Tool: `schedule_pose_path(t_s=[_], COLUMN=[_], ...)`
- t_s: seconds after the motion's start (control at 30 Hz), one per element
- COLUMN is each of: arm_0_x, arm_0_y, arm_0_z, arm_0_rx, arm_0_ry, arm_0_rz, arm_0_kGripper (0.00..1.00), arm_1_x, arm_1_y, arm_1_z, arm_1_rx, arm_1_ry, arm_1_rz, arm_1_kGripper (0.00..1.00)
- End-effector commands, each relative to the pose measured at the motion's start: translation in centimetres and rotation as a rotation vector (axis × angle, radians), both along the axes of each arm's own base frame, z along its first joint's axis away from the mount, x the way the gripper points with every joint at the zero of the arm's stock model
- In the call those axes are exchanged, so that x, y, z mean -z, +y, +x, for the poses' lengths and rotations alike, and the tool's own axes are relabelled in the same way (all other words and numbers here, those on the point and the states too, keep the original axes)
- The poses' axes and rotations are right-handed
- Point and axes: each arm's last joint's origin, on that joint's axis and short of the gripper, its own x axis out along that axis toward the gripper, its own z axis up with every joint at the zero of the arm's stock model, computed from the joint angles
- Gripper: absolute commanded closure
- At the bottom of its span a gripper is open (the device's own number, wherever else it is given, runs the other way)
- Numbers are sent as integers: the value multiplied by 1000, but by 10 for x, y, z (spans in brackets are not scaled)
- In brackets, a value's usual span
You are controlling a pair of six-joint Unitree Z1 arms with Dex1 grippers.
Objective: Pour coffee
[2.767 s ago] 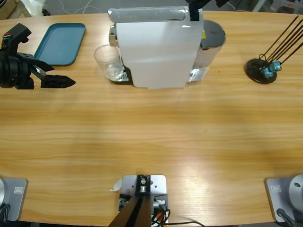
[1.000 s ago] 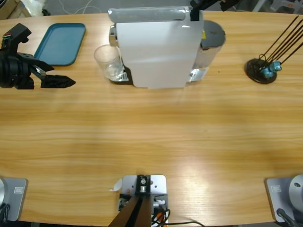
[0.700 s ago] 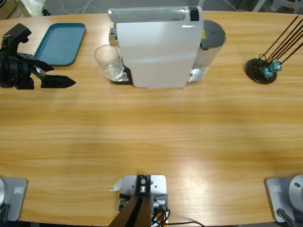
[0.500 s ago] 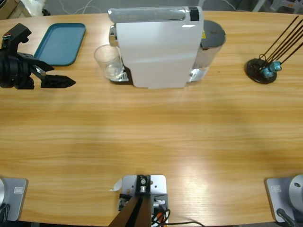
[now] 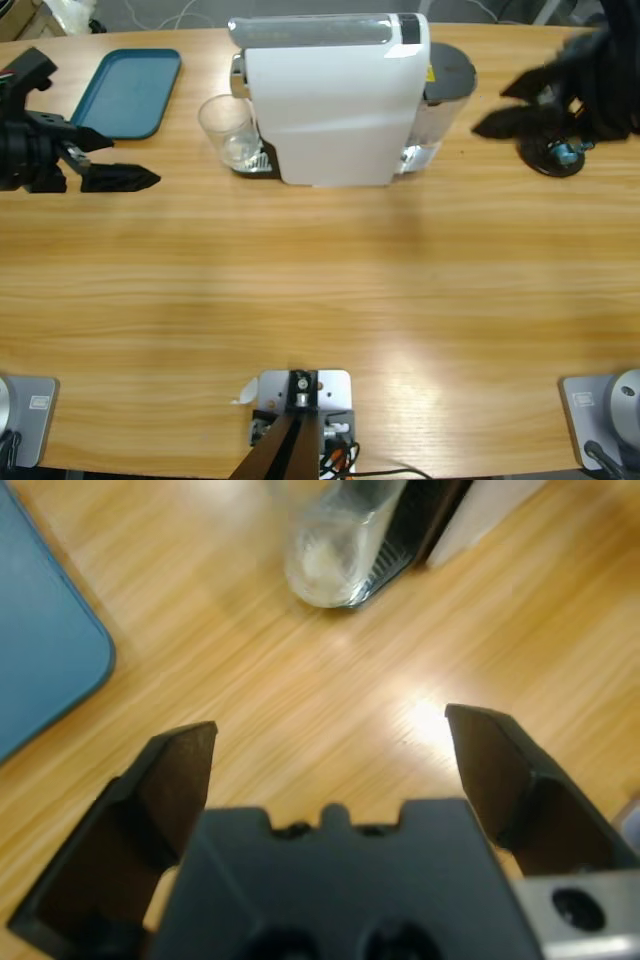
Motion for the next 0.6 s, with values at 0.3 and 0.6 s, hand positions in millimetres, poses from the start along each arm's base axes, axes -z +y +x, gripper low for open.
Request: schedule_pose_path(t_s=[0.3,0.6], arm_0_x=[9,23], arm_0_y=[13,17], arm_0_z=[-45,-42], arm_0_rx=[136,41], arm_0_ry=[-275,-276], arm_0_rz=[-68,24], arm_0_kGripper=[4,13], arm_1_x=[57,69], arm_1_y=[-48,-49], arm_1_z=[-57,-58], arm_1_rx=[-57,-41], arm_1_ry=[-25,-52], arm_1_rz=[120,169], arm_1_kGripper=[0,0])
